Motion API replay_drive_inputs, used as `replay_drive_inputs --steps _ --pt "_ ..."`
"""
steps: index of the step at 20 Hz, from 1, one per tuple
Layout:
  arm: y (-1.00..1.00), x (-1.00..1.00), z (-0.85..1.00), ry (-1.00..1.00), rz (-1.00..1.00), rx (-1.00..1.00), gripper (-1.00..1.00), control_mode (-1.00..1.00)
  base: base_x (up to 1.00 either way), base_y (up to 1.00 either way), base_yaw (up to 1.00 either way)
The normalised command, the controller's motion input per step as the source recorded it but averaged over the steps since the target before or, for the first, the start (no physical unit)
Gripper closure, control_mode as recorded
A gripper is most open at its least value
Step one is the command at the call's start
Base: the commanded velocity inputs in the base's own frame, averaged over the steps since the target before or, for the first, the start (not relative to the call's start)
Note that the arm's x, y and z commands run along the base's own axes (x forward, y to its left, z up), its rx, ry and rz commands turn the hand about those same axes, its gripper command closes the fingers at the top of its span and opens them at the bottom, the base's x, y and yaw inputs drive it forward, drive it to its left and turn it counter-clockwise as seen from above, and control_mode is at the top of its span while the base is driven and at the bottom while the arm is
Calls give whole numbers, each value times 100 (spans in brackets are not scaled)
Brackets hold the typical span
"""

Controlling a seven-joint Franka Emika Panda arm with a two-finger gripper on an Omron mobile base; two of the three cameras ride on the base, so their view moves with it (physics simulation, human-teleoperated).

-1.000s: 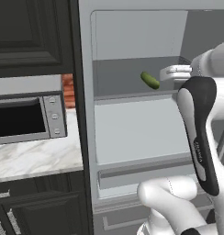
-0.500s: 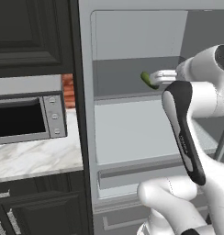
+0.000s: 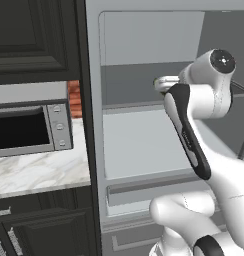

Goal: Place the cold items (cucumber and squash) from the fridge in one tupperware on the dining counter. Place the warm items (kebab skewer and hot dog) in the stove area in another tupperware.

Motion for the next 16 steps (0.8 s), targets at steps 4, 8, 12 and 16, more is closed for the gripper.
replay_drive_inputs --steps 4,8,12,16 --pt "0 47 -28 0 0 0 -100 -100 0 0 0" --pt "0 41 -29 0 0 0 -100 -100 0 0 0" --pt "0 36 -26 0 0 0 -100 -100 0 0 0" --pt "0 26 -16 0 0 0 -100 -100 0 0 0"
